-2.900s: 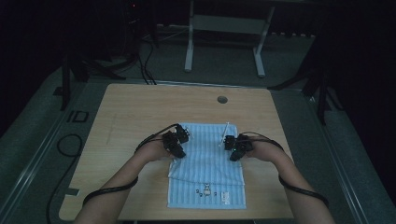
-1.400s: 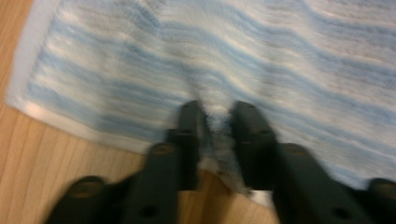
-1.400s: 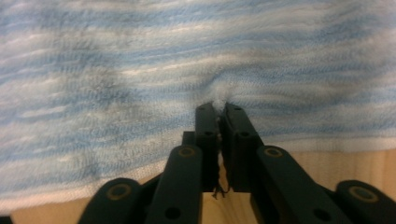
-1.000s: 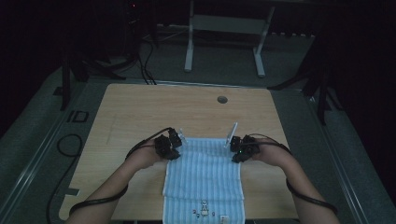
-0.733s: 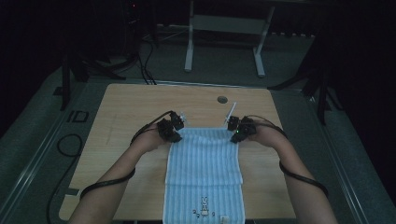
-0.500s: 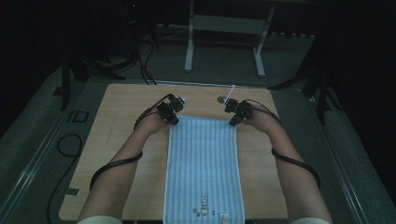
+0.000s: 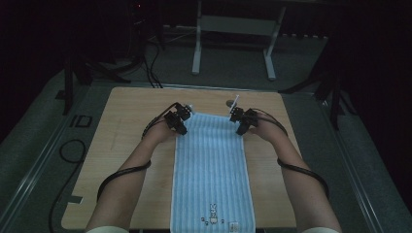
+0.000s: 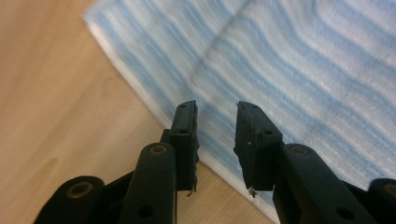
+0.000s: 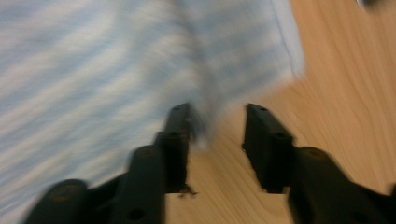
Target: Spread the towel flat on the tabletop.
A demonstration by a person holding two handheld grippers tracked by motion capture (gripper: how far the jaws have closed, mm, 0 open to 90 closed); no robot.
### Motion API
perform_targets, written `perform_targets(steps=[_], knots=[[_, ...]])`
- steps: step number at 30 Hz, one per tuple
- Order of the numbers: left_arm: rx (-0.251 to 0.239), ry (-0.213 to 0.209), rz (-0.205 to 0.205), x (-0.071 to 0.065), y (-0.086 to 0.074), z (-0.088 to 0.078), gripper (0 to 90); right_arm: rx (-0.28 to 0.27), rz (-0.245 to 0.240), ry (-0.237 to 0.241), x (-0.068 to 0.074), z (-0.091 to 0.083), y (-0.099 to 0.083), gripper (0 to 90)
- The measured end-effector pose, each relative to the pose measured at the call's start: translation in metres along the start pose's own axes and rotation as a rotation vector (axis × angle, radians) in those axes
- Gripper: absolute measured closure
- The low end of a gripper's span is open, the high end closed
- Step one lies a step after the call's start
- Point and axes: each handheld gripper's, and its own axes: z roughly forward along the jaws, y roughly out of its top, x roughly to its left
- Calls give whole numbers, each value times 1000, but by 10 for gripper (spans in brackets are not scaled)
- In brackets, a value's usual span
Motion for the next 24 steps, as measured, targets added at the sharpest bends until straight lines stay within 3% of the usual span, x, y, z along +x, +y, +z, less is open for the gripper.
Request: perform_targets(steps=[2,3,5,6,8,12,16,22,24], knots=[[7,-20,9,-4,-3,3,654,8,39,31,-6,3,-4,701],[4,-33,15,-7,-4,3,653,12,45,72,-7,4,-6,738],[16,-62,40,-12,-7,6,654,17,24,121,-4,5,-8,849],[21,-65,59,-15,-9,7,654,18,8,120,-1,6,-9,867],[38,-84,72,-21,-13,10,654,6,5,177,6,7,-9,898],[79,-103,116,-33,-24,17,653,15,-49,243,26,15,-10,898],[56,-122,102,-36,-33,16,626,47,-91,263,40,25,-16,893],[53,-129,99,-34,-31,17,618,60,-92,276,35,29,-19,892],[50,-131,95,-32,-29,18,612,66,-71,272,30,30,-18,892]])
